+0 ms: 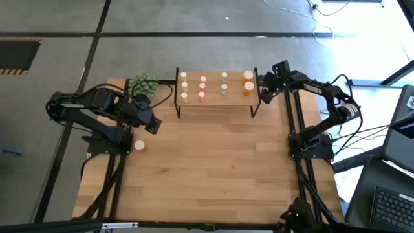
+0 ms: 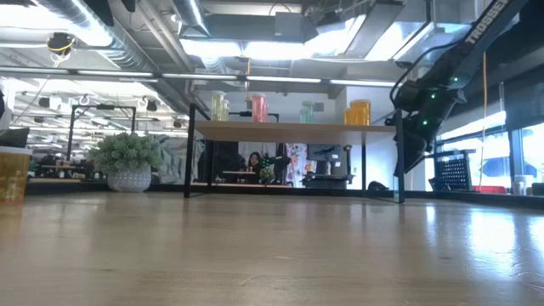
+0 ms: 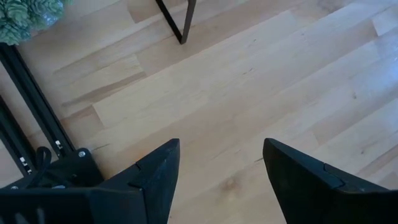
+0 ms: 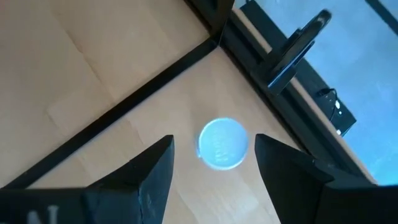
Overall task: Pick and place medicine bottles onto shelf by color
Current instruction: Put the blue pill bottle on the shelf aligned with the other blue pill bottles
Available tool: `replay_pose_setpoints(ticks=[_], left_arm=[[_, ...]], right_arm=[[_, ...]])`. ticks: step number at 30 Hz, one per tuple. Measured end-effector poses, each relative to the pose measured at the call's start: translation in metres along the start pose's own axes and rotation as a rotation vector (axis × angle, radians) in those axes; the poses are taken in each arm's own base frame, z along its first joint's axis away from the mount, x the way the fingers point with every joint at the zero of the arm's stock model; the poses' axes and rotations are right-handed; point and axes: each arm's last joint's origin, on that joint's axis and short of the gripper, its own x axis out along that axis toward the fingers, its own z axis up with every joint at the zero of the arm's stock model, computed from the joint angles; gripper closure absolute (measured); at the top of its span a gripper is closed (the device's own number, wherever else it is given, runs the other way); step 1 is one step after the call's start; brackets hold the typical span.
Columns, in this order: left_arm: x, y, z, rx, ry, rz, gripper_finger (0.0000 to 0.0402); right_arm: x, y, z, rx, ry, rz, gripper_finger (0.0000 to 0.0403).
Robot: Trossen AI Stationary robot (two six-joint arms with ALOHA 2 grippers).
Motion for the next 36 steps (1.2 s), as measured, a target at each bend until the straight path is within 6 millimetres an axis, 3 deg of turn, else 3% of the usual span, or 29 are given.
replay_pose_setpoints(ticks=[17, 32, 36], left_arm=[[0.000, 0.000, 0.000, 0.003, -0.001, 0.000, 0.0175], [0.000, 0.000, 0.000, 0.003, -0.001, 0.000, 0.0174], [0.000, 0.000, 0.000, 0.003, -0.001, 0.000, 0.0175]], right_arm=[[0.011, -0.003, -0.001, 0.010, 0.014, -0.013, 0.0180], [0.011, -0.003, 0.000, 0.009, 0.012, -0.031, 0.0284], [0.011, -0.003, 0.000, 0.009, 0.012, -0.031, 0.0292]])
